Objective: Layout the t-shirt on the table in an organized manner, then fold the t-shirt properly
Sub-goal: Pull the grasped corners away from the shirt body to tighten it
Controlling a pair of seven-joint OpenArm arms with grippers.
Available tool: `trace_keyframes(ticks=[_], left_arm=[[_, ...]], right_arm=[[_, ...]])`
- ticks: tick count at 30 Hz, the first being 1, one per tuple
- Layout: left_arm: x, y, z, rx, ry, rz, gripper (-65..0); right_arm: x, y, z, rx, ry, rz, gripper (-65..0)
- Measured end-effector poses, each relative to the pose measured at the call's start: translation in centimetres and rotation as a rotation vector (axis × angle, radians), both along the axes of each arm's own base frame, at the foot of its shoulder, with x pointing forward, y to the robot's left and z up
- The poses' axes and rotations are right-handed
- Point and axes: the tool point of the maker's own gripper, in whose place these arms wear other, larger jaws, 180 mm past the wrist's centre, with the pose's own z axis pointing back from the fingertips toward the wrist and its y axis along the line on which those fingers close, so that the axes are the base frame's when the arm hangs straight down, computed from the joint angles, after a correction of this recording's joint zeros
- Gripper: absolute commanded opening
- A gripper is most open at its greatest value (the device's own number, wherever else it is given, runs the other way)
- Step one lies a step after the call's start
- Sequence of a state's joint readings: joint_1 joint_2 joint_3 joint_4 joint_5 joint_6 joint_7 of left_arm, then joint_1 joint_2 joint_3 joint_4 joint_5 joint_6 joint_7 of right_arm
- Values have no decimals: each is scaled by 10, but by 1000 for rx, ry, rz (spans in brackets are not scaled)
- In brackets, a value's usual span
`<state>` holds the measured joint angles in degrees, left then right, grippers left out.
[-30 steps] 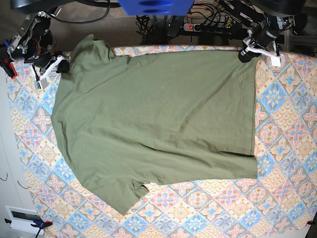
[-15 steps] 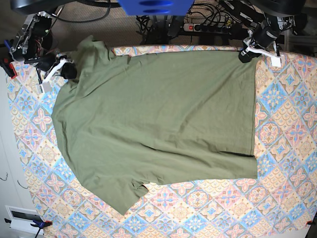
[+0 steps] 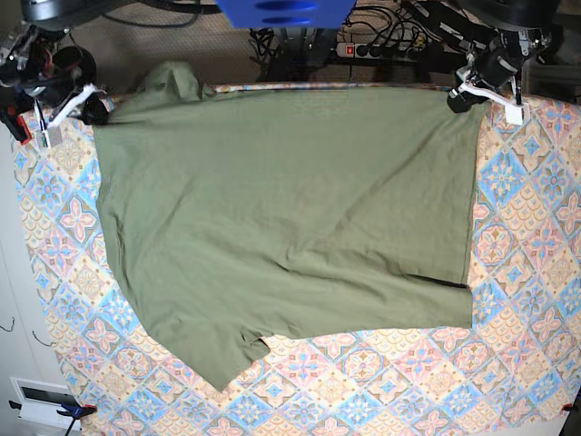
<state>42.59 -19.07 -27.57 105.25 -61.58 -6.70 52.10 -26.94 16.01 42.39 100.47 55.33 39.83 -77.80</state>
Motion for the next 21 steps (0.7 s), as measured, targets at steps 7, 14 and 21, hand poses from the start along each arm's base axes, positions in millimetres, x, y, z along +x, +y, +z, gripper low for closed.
trace_keyframes(ticks=[7,14,21], left_arm=[[8,-2,7,7,-30,-13,-650],[22,-6,15,5,-88,-44,-650],[41,-10,25,-19,-146,-38,-650]], right_arm=[[-9,-1,2,-6,16,17,-610],[15,8,25,8,-102,40,-610],[58,4,42,17,-217,24,-591]])
